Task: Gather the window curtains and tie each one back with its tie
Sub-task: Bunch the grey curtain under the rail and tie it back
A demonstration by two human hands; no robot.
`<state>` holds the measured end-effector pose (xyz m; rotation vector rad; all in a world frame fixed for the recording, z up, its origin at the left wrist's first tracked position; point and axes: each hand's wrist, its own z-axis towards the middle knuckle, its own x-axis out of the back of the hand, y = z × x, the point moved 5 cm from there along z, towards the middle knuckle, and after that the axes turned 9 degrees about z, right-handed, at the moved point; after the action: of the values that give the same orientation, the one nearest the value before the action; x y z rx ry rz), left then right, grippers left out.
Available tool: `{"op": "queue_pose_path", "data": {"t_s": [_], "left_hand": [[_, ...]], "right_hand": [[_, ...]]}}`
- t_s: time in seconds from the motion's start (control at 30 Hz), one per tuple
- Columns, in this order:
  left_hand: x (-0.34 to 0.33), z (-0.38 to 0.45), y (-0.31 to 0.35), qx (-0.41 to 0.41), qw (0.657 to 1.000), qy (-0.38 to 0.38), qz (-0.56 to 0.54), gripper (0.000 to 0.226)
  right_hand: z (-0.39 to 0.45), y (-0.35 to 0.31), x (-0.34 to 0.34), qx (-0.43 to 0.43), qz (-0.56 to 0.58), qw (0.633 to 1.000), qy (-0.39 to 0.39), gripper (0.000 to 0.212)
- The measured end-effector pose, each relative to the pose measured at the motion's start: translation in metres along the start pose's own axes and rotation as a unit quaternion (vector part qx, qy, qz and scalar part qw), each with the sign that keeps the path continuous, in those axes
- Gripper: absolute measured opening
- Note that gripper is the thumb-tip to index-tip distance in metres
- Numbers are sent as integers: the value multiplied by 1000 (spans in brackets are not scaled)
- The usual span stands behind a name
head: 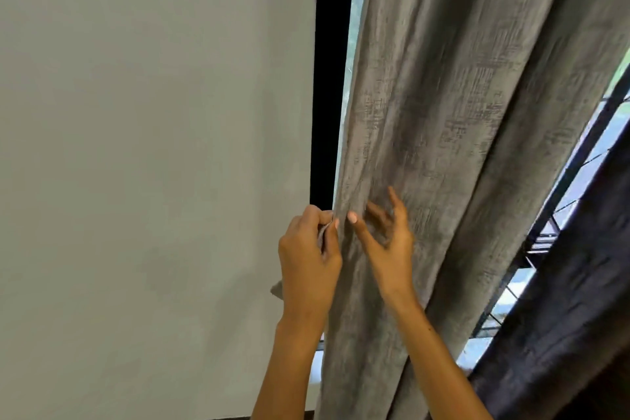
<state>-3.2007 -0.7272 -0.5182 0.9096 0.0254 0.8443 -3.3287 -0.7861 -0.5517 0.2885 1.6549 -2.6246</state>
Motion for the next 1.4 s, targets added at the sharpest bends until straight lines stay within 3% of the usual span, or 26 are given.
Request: {"op": "queue_pose_path", "data": {"t_s": [0.17, 0.3, 0.53, 0.63, 0.77, 0.87, 0.93, 1.0, 1.07, 1.2, 1.27, 1.33, 1.4], "left_hand": [[3, 1, -4, -10, 998, 52, 30, 6], [3, -3, -1, -39, 993, 107, 32, 6], [-7, -13, -4, -32, 991, 67, -114, 22], [-9, -9, -9, 0, 989, 53, -136, 22], [-10, 0, -10, 5, 991, 73, -114, 19], [-8, 4, -14, -4, 991, 95, -96, 16], [-9, 6, -18, -8, 991, 100, -86, 10], [-11, 8, -21, -1, 992, 98, -80, 7], [-14, 10, -24, 9, 992, 99, -82, 6], [-16, 9, -22, 7, 990, 102, -95, 7], [-18, 7, -21, 9, 990, 93, -104, 10], [-19, 4, -20, 10, 990, 85, -108, 11], [-21, 1, -19, 17, 990, 74, -121, 10]], "right_hand": [[-9, -9, -2, 101, -58, 990, 85, 17], [-33, -20, -12, 252, -134, 953, 104, 19], [-39, -3, -22, 208, -141, 968, 16, 29], [-37, -5, -21, 184, -149, 972, -2, 19], [-38, -12, -18, 250, -234, 939, -29, 34], [-26, -12, 11, 269, -308, 901, 143, 52], [-17, -9, 29, 212, -269, 917, 205, 82], [-11, -3, 36, 158, -190, 949, 198, 98], [-6, -2, 37, 137, -146, 960, 194, 90], [-11, -12, 23, 244, -244, 922, 173, 28], [-19, -7, 13, 260, -286, 911, 143, 25], [-25, 1, 5, 210, -275, 932, 111, 29], [-27, 7, -1, 117, -200, 969, 88, 20]]}}
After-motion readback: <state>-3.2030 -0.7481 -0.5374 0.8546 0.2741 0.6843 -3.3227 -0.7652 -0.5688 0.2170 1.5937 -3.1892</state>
